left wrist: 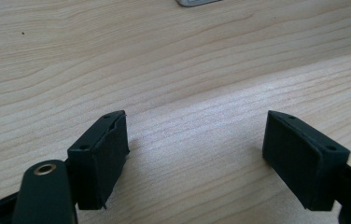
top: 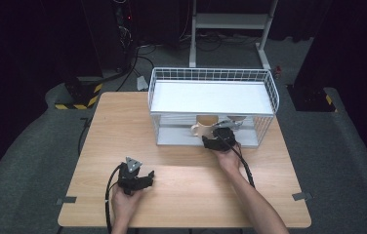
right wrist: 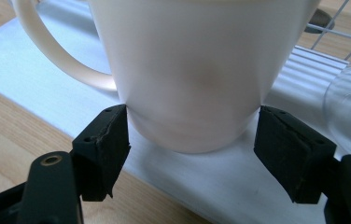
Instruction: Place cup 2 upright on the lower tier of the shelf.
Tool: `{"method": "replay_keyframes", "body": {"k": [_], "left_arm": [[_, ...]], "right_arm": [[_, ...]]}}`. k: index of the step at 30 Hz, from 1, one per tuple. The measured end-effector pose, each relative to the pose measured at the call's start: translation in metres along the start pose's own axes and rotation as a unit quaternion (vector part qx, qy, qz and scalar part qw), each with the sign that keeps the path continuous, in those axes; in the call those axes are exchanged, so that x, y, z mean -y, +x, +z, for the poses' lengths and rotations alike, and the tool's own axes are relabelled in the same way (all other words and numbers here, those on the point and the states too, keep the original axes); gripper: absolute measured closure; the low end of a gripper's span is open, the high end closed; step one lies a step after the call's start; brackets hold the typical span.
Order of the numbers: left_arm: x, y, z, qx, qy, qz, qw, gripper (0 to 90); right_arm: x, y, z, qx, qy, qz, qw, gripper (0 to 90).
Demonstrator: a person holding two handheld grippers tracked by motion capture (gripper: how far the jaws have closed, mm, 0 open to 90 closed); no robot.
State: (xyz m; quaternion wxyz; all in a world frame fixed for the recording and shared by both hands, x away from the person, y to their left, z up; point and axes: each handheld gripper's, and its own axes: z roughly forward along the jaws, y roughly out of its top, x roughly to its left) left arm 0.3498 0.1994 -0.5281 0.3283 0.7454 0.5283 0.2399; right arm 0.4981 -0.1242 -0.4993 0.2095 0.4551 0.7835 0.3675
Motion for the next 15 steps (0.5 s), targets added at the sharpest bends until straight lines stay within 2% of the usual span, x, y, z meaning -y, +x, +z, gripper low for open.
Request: {"method": "replay_keyframes", "body": {"k": [6,7,10,15], "left_arm": [[0.0000,0.0001,-0.0002,0.000,0.001,0.002,1.0000,22.6],[-0.0001,0.0002,-0.0002,0.000,0.001,0.003,1.0000,22.6],[-0.0001,0.0001,-0.0002,0.000,0.001,0.002,1.0000,22.6],[-0.0001,0.0001,-0.0001,-0.001,0.000,0.002,1.0000,22.6]], "right_arm": [[-0.0007,-0.0015,0.0039,0.002,-0.003,0.011,0.9999,33.6],[-0.0009,-0.0031,0.0051,0.002,-0.008,-0.004,1.0000,34.0],[-0.0001,-0.0016,0.0063,0.003,0.000,0.015,0.9999,35.1],[-0.0003,-0.0020,0.0080,0.001,-0.003,0.012,0.9999,39.2]]}}
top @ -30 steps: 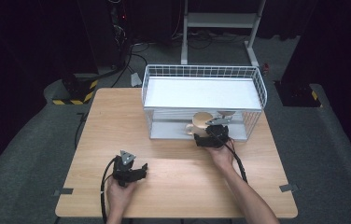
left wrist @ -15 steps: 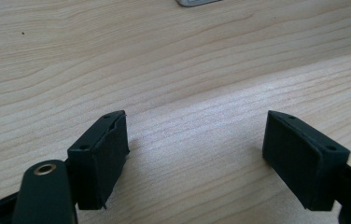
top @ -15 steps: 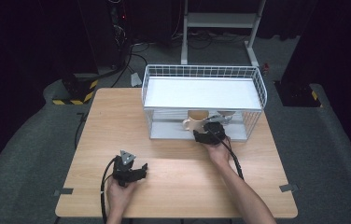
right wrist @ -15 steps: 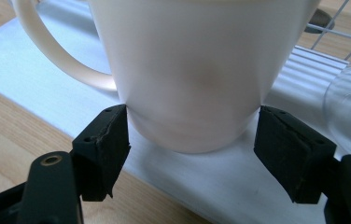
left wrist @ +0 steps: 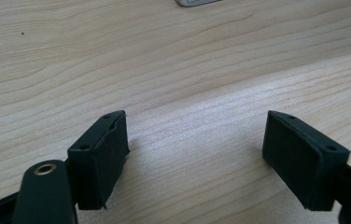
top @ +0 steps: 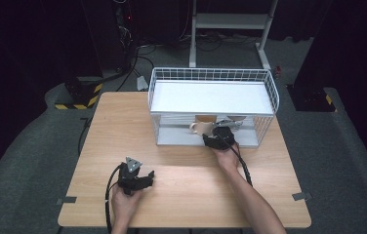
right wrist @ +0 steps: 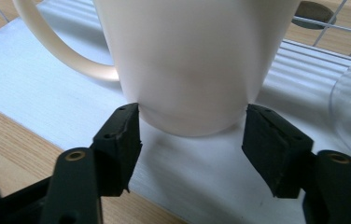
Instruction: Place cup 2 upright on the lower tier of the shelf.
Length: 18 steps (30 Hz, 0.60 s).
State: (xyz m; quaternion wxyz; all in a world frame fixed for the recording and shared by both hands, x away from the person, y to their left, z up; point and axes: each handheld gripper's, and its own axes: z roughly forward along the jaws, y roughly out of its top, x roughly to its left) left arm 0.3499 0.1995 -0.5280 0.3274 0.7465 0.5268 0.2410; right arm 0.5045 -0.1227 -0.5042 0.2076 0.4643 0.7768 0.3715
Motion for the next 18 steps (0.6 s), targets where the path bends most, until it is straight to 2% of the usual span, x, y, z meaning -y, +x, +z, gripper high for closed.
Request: {"method": "replay_keyframes", "body": {"k": [7,8,10,11,18], "left_arm": [[0.0000,-0.0002,0.0000,0.001,0.000,-0.002,1.0000,22.6],[0.0000,0.0000,-0.0001,0.001,0.001,0.000,1.0000,22.6],[0.0000,-0.0002,0.0000,0.001,0.000,-0.001,1.0000,22.6],[0.0001,-0.0002,0.0000,0.001,0.000,-0.002,1.0000,22.6],[0.0000,0.0001,-0.0001,0.001,0.001,0.000,1.0000,22.6]], "right_arm": [[-0.0004,-0.0014,0.0029,0.002,-0.004,-0.003,1.0000,47.5],[-0.0004,-0.0007,0.0031,0.002,-0.001,0.005,1.0000,48.5],[-0.0004,-0.0011,0.0044,0.003,-0.002,0.003,1.0000,50.3],[-0.0003,-0.0004,0.0046,0.006,0.002,0.010,0.9999,50.9],[-0.0040,0.0005,0.0058,0.006,0.004,0.002,1.0000,51.4]]}}
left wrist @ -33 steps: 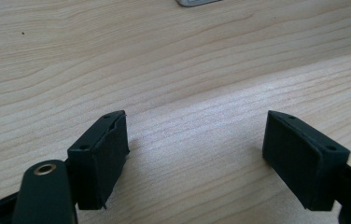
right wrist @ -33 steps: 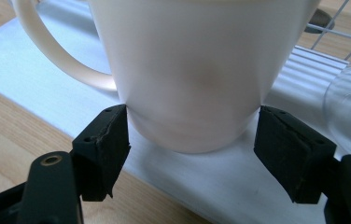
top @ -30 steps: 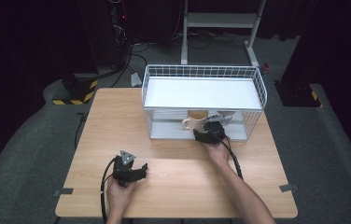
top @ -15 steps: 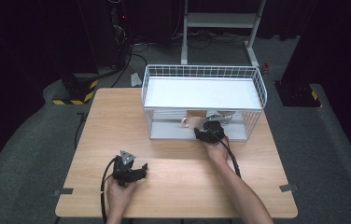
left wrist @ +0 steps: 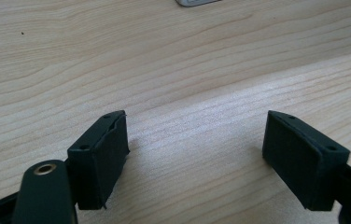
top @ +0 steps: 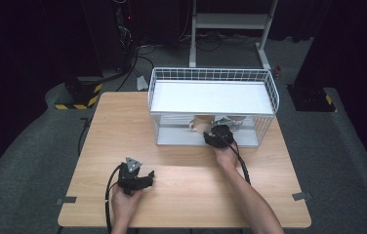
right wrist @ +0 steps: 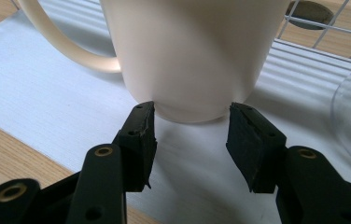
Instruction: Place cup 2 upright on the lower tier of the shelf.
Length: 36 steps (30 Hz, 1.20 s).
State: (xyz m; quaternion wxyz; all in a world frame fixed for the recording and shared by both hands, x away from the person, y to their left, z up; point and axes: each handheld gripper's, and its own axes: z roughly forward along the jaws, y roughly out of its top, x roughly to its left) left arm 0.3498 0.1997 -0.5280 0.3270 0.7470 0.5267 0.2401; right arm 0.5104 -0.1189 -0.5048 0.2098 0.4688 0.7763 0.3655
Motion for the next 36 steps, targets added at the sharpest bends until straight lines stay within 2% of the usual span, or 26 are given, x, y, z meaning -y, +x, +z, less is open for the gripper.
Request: {"method": "replay_keyframes", "body": {"k": [2,6,7,16,18,19,27,36], "left_arm": [[0.000,0.000,0.000,0.000,-0.001,-0.002,1.0000,22.6],[0.000,0.000,0.000,0.000,-0.001,-0.001,1.0000,22.6],[0.000,0.000,0.000,0.001,0.000,0.000,1.0000,22.6],[0.000,0.000,0.000,0.000,-0.002,-0.002,1.0000,22.6],[0.000,0.000,0.000,0.000,-0.002,-0.002,1.0000,22.6],[0.000,-0.001,0.000,0.000,-0.002,-0.003,1.0000,22.6],[0.000,-0.001,0.000,0.000,-0.002,-0.003,1.0000,22.6],[0.000,-0.001,0.000,0.000,-0.002,-0.005,1.0000,22.6]], "right_arm": [[0.001,0.001,-0.002,-0.003,0.002,0.002,1.0000,49.6],[0.001,0.001,-0.009,-0.003,-0.008,-0.010,0.9999,46.3],[0.002,0.000,-0.013,-0.007,-0.009,-0.003,0.9999,45.8],[0.009,-0.010,-0.035,-0.014,-0.027,-0.010,0.9995,42.6],[0.011,-0.013,-0.038,-0.019,-0.029,0.000,0.9994,41.5],[0.011,-0.015,-0.040,-0.022,-0.032,-0.007,0.9992,40.9],[0.012,-0.021,-0.058,-0.036,-0.045,0.001,0.9983,38.5],[0.016,-0.028,-0.069,-0.050,-0.051,0.013,0.9974,38.6]]}}
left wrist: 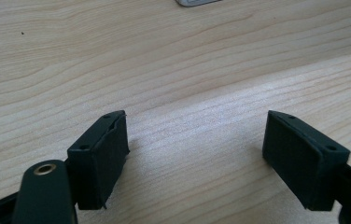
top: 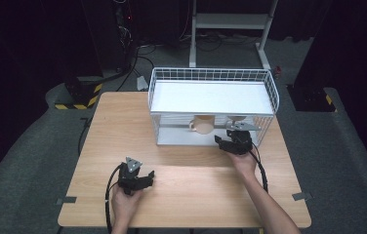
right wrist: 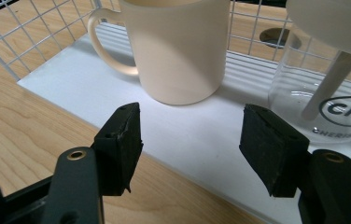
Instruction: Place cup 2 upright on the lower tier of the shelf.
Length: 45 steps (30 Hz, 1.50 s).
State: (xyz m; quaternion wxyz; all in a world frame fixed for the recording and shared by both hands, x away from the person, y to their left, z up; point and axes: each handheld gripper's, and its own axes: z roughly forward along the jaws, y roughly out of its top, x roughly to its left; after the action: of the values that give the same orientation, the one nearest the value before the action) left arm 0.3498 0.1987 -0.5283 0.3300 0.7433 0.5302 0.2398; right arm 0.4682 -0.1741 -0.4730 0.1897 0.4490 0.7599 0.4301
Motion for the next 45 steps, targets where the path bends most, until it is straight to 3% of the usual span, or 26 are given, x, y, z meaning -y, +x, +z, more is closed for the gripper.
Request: {"method": "replay_keyframes", "body": {"k": [27,43,45], "left_arm": [[0.000,0.000,0.000,0.000,0.000,0.000,1.0000,22.5],[0.000,0.000,0.000,0.000,0.000,0.000,1.0000,22.5],[0.000,0.000,0.000,0.000,0.000,0.000,1.0000,22.5]], "right_arm": [[0.011,-0.015,-0.031,-0.005,-0.026,0.017,0.9995,36.9],[0.015,-0.017,-0.046,-0.007,-0.033,0.017,0.9993,37.1],[0.016,-0.017,-0.047,-0.004,-0.035,0.009,0.9994,37.1]]}}
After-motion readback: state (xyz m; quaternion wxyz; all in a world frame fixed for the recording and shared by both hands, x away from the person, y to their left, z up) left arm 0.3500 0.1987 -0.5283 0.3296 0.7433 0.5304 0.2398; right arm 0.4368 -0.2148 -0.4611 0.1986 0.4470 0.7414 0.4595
